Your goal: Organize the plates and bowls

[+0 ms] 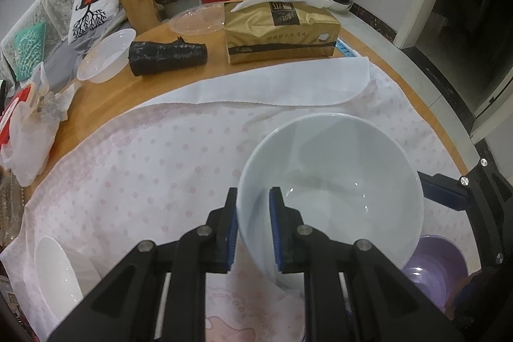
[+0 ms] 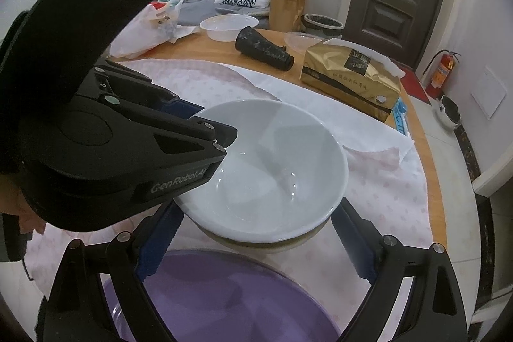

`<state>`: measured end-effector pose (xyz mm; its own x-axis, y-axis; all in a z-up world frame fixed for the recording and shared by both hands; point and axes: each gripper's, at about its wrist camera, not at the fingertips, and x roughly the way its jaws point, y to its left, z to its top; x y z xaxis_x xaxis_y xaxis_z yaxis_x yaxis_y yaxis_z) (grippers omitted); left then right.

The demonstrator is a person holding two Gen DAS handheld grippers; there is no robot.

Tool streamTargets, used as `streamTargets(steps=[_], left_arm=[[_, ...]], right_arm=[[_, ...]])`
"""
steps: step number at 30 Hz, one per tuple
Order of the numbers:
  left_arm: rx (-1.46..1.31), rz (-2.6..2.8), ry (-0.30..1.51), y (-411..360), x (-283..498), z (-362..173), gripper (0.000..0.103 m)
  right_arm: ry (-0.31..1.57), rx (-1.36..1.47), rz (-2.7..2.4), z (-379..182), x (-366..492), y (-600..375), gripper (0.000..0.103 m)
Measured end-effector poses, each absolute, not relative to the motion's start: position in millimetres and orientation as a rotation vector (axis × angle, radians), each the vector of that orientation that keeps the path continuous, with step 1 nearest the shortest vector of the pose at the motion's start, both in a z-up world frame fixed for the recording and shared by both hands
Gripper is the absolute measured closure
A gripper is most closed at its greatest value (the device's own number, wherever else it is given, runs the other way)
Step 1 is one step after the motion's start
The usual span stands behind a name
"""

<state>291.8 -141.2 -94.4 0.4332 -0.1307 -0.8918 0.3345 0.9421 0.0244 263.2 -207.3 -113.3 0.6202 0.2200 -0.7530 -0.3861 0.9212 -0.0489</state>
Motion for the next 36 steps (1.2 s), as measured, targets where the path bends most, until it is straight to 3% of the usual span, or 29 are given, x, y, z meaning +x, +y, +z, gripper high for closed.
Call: streamTargets(steps=[20,32,36], left_arm=[[0.168,-0.296,1.018,-114.7,274.2,-59.7,0.087],[0.127,-0.174,0.963,-6.8,242.7,-29.4,0.086],[0.066,-0.12,0.972,42.3,235.9,-31.4,0.086]], right_arm=[[0.778,-0.273,0.377,-87.3,243.2,-189.6,0.014],[0.743,-0.316,0.612,-78.6,227.9,-89.1,0.012],[0.753,-0.344,0.684,-85.1,225.5,-50.8,0.004]])
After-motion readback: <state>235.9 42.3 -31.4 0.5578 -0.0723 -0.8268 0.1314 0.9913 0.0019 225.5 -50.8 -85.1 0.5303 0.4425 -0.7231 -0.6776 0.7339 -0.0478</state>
